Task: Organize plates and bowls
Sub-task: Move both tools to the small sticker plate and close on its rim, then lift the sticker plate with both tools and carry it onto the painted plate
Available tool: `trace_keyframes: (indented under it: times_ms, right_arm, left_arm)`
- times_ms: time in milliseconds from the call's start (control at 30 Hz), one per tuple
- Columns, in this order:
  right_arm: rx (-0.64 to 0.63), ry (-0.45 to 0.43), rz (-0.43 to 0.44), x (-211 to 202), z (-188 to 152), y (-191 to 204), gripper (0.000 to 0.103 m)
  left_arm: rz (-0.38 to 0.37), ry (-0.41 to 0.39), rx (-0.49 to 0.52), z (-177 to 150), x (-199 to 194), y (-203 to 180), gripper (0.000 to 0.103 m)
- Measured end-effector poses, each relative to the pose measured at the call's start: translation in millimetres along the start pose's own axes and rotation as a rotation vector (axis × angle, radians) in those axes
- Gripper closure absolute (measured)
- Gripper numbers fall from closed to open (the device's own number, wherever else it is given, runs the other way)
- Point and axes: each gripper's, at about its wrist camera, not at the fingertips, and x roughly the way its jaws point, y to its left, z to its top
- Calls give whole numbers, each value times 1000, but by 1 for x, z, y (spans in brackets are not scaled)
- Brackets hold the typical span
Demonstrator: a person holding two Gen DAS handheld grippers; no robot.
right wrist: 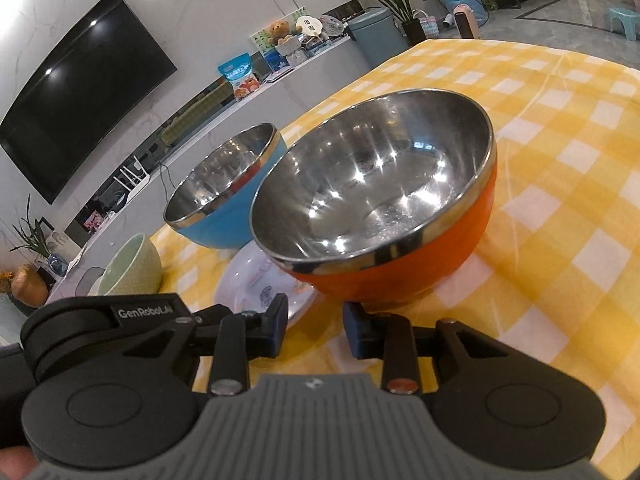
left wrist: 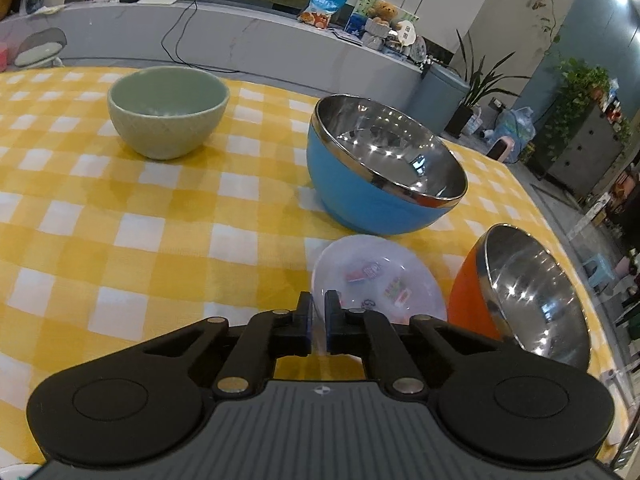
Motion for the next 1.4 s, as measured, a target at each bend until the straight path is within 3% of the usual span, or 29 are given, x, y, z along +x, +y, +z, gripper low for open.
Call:
trace_keyframes:
  times_ms: [333,567,933,1400]
  right_arm:
    - [-1,12,10,-3,-2,-1,75]
    - [-44,41,17,1,-8,4,102]
    - [-86,46,50,-8,-10,10,103]
    - [-176,129,181,-52,-25,26,103]
  left_arm:
    - [41,50,19,-6,-24,14,102]
    - [49,58,36,-13,-31,17,102]
    - [67,26,11,-17,-54,18,102]
    - [117,-27,-105,-40,-129,35,102]
